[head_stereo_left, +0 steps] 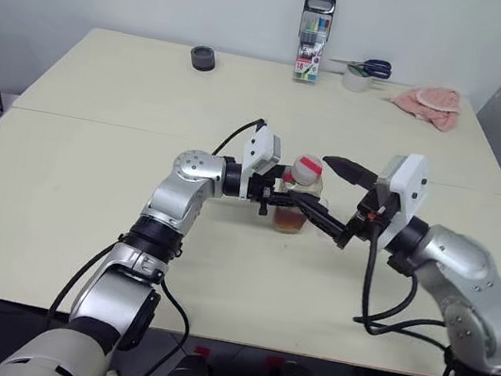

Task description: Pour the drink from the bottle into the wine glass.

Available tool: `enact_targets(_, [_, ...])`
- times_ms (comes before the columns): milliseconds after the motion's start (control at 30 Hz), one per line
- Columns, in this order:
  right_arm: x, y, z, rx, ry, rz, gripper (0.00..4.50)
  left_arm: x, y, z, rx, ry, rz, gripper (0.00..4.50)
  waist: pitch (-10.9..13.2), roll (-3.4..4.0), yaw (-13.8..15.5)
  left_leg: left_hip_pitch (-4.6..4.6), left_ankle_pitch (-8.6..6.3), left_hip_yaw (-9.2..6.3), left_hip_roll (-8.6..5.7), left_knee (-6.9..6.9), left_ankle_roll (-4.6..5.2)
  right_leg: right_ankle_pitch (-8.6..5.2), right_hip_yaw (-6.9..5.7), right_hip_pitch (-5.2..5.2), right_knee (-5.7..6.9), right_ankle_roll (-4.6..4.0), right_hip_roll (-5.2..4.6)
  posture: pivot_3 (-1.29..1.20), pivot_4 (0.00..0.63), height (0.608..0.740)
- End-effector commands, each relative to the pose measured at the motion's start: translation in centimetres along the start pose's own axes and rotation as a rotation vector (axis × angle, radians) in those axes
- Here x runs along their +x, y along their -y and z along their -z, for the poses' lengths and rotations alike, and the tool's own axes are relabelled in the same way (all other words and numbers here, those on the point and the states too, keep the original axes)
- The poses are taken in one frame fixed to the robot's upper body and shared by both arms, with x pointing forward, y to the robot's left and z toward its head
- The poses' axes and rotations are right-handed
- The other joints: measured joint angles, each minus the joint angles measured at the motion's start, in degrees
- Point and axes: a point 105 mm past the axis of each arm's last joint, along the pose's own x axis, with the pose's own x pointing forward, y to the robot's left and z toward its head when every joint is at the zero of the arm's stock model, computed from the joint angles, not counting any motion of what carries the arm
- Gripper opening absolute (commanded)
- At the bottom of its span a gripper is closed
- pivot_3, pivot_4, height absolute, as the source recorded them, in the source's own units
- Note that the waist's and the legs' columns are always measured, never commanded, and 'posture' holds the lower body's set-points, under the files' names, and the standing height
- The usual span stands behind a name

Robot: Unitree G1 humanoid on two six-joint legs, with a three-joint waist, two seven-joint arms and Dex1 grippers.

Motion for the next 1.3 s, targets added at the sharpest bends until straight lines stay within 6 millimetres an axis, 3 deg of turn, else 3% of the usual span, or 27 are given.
enact_targets(33, [0.7, 0.3, -0.4, -0.055, 0.041, 0.148, 4.26, 0.2, -0.5, -2.0, 0.061, 0.048, -0.006, 1.78, 0.0, 0.0, -0.03, 0.01, 0.0, 0.0, 0.01, 0.0, -0.01, 0.0, 0.0, 0.0, 0.01, 0.0, 0.01, 0.0, 0.15, 0.74])
enact_targets(333, [2.3, 0.1, -0.2, -0.04, 0.08, 0.235, 4.26, 0.2, -0.4, -1.9, 0.066, 0.04, 0.001, 1.78, 0.0, 0.0, -0.09, -0.03, 0.1, 0.03, 0.0, -0.01, -0.18, 0.0, 0.04, -0.07, 0.0, -0.01, 0.01, 0.0, 0.15, 0.74])
enact_targets(433, [2.4, 0.1, -0.2, -0.029, 0.086, 0.236, 3.67, 0.2, -0.4, -1.7, 0.066, 0.036, 0.0, 1.78, 0.0, 0.0, -0.11, -0.03, 0.09, 0.03, 0.0, -0.02, -0.17, 0.0, 0.03, -0.07, 0.01, -0.01, 0.01, 0.0, 0.15, 0.74])
enact_targets(600, [2.4, -0.2, -0.2, -0.007, 0.089, 0.2, 1.92, 0.1, -0.3, -1.5, 0.071, 0.029, 0.001, 1.78, 0.0, 0.01, -0.22, -0.02, 0.08, 0.03, 0.0, -0.02, -0.14, 0.01, 0.03, -0.07, 0.01, -0.01, 0.02, 0.0, 0.15, 0.74])
enact_targets(633, [2.4, -0.4, -0.2, -0.006, 0.092, 0.19, 1.84, 0.1, -0.3, -1.5, 0.072, 0.03, 0.0, 1.78, 0.0, 0.01, -0.27, -0.03, 0.07, 0.03, 0.0, -0.02, -0.12, 0.01, 0.03, -0.07, 0.01, -0.01, 0.02, 0.0, 0.15, 0.74])
enact_targets(733, [2.3, -0.9, -0.3, -0.003, 0.104, 0.138, 1.85, 0.1, -0.2, -1.4, 0.073, 0.03, 0.006, 1.78, 0.0, 0.01, -0.41, -0.03, 0.06, 0.03, 0.0, -0.02, -0.1, 0.01, 0.03, -0.07, 0.02, -0.02, 0.02, 0.0, 0.15, 0.74])
enact_targets(833, [2.1, -2.2, -0.1, -0.041, 0.095, -0.068, 1.85, 0.1, 0.1, -1.4, 0.069, 0.031, 0.028, 1.78, 0.0, 0.01, -0.42, -0.03, 0.03, 0.03, -0.01, -0.01, -0.06, 0.01, 0.03, -0.06, 0.01, -0.02, 0.01, 0.0, 0.15, 0.74])
enact_targets(967, [1.0, -0.8, 0.7, -0.168, -0.047, -0.423, 1.85, 0.1, 0.6, -1.3, 0.083, 0.017, 0.082, 1.77, 0.03, 0.04, -0.55, 0.02, -0.01, 0.14, -0.04, 0.04, 0.06, 0.08, 0.08, -0.01, -0.04, 0.04, 0.01, 0.0, 0.15, 0.74])
enact_targets(1033, [0.8, 0.3, 0.4, -0.066, -0.087, -0.475, 1.85, 0.0, 0.6, -1.3, 0.082, 0.019, 0.081, 1.77, 0.02, 0.04, -0.81, 0.11, -0.01, 0.08, 0.02, 0.0, 0.07, 0.08, 0.02, 0.07, -0.05, 0.02, 0.08, 0.0, 0.15, 0.74])
enact_targets(1167, [0.5, 0.0, 0.2, -0.023, -0.107, -0.513, 1.85, -0.1, 0.5, -1.3, 0.078, 0.029, 0.064, 1.77, 0.03, 0.04, -0.88, 0.03, -0.01, 0.03, 0.04, -0.02, 0.06, 0.07, 0.0, 0.04, -0.05, -0.02, 0.06, 0.0, 0.15, 0.74])
enact_targets(1300, [0.8, 1.0, 0.0, -0.08, -0.059, -0.369, 3.26, -0.1, 0.4, -1.3, 0.072, 0.033, 0.051, 1.77, 0.03, 0.04, -0.9, -0.01, 0.0, 0.07, -0.01, 0.02, 0.05, 0.07, 0.05, 0.01, -0.04, -0.01, -0.02, 0.0, 0.15, 0.74])
